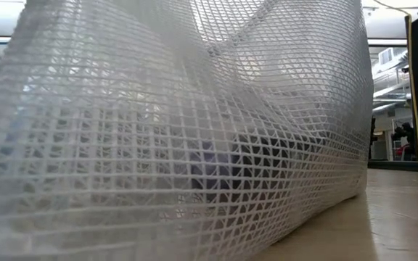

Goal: Unpack backpack
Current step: Put the small zip bag into the zip bag

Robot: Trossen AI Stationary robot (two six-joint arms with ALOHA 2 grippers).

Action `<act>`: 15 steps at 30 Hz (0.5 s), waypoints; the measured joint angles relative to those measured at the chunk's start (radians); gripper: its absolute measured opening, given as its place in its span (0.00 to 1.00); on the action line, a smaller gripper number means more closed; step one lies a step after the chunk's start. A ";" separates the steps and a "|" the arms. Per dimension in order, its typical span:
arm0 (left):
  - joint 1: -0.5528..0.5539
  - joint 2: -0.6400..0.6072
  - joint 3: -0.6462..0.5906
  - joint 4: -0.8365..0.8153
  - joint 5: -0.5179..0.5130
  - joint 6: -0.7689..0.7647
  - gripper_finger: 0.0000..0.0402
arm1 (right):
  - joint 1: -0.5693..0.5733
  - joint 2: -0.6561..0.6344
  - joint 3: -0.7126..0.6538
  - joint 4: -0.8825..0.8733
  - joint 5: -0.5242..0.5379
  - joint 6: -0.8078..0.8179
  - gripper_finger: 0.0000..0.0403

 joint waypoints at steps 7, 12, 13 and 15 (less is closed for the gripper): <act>0.000 0.000 0.000 0.021 0.000 0.000 0.00 | 0.035 0.143 0.129 -0.092 0.081 -0.070 0.28; 0.000 0.000 0.000 0.030 0.000 0.000 0.00 | 0.040 0.214 0.222 -0.181 0.085 -0.148 0.33; 0.000 0.000 0.000 0.031 0.000 0.000 0.00 | 0.039 0.223 0.242 -0.217 0.087 -0.149 0.34; 0.000 0.000 0.000 0.029 0.000 0.000 0.00 | 0.034 0.232 0.281 -0.320 0.098 -0.142 0.37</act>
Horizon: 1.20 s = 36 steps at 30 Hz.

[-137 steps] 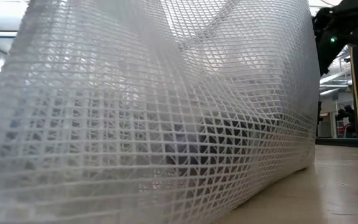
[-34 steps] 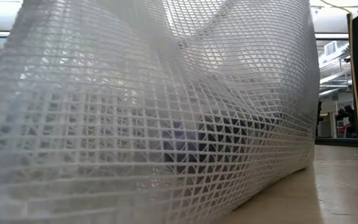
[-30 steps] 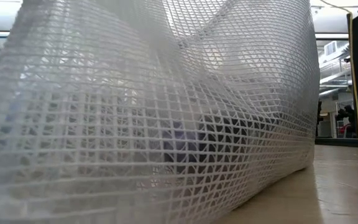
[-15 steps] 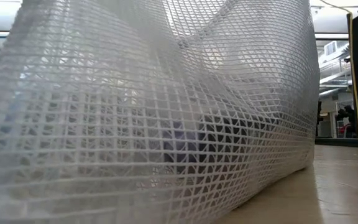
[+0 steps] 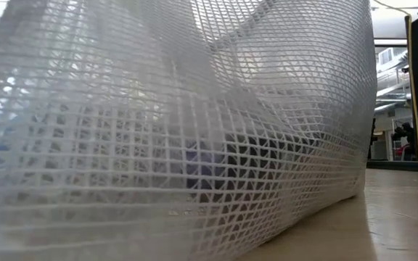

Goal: Unpack backpack
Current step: Put the small zip bag into the zip bag

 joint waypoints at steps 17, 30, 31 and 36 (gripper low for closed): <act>0.013 0.000 0.000 0.002 -0.002 -0.006 0.01 | -0.026 -0.002 0.073 -0.520 0.056 0.133 0.52; 0.020 0.000 0.000 0.000 -0.004 -0.007 0.14 | 0.006 -0.006 0.182 -0.499 0.045 0.134 0.46; 0.020 0.000 0.000 0.000 -0.004 -0.007 0.15 | 0.006 -0.006 0.183 -0.500 0.036 0.135 0.48; 0.020 0.000 0.000 0.000 -0.004 -0.006 0.19 | -0.002 -0.003 0.138 -0.564 0.031 0.205 0.55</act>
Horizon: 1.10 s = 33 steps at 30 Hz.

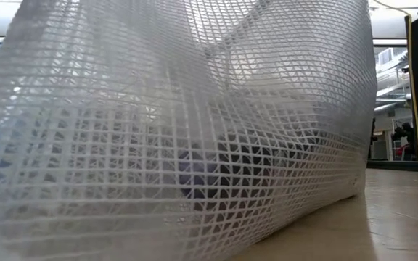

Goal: Unpack backpack
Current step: Put the small zip bag into the zip bag

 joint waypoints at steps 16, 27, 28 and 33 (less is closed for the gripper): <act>-0.006 -0.055 0.094 -0.072 -0.041 0.247 0.36 | 0.010 0.001 -0.058 -0.049 -0.019 -0.028 0.15; -0.149 -0.074 0.397 -0.656 -0.028 0.160 0.58 | 0.062 0.001 -0.058 -0.057 0.063 -0.032 0.01; -0.165 -0.074 0.402 -0.708 0.006 0.101 0.60 | 0.066 0.001 -0.058 -0.057 0.073 -0.031 0.01; -0.216 -0.048 0.386 -0.938 0.188 -0.246 0.64 | 0.072 0.001 -0.059 -0.052 0.086 -0.024 0.00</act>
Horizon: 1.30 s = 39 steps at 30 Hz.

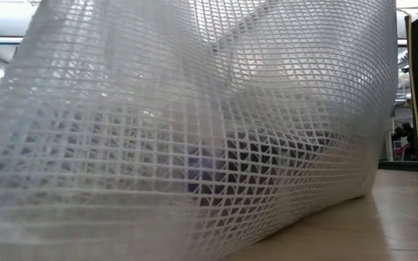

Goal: Unpack backpack
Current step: Put the small zip bag into the zip bag

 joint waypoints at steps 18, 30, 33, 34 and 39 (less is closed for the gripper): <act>0.053 0.183 -0.076 -0.382 0.562 -0.314 0.64 | 0.001 0.000 -0.001 0.046 0.026 0.017 0.00; 0.190 0.183 -0.075 -0.231 0.665 -0.135 0.64 | 0.043 0.000 -0.001 0.047 0.032 -0.056 0.00; 0.212 0.183 -0.075 -0.224 0.675 -0.111 0.64 | 0.081 0.002 -0.001 0.047 0.058 -0.058 0.00; 0.216 0.183 -0.075 -0.225 0.683 -0.109 0.64 | 0.092 0.008 -0.001 0.051 0.068 -0.058 0.00; 0.223 0.183 -0.075 -0.221 0.708 -0.094 0.64 | 0.144 0.072 -0.001 0.075 0.096 -0.060 0.00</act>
